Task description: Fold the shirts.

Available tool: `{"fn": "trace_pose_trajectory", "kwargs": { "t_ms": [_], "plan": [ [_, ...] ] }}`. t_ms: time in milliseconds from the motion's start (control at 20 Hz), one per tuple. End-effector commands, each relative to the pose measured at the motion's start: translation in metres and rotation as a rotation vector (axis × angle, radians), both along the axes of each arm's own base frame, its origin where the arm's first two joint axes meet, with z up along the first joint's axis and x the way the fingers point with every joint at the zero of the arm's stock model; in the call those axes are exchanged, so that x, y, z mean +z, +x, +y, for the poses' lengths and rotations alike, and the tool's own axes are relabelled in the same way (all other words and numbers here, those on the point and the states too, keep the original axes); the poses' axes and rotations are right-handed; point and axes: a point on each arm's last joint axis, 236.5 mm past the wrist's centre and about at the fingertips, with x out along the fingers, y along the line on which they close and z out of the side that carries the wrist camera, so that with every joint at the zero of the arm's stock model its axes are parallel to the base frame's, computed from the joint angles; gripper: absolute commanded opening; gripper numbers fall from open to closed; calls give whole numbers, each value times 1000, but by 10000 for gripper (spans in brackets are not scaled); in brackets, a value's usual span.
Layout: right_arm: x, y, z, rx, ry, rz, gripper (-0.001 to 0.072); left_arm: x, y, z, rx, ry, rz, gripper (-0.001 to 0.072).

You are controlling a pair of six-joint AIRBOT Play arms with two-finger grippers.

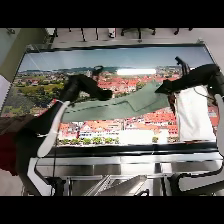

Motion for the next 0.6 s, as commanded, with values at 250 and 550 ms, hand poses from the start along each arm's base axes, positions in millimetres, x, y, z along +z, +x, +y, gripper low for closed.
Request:
{"fn": "trace_pose_trajectory", "kwargs": {
  "t_ms": [250, 550],
  "plan": [
    [89, -31, 22, 98, 18, -66, 20, -62, -30, -140, -116, -110, 42, 16],
    [89, -31, 23, 94, 20, -61, 20, -42, -26, -126, -37, -219, 150, 16]
  ]
}}
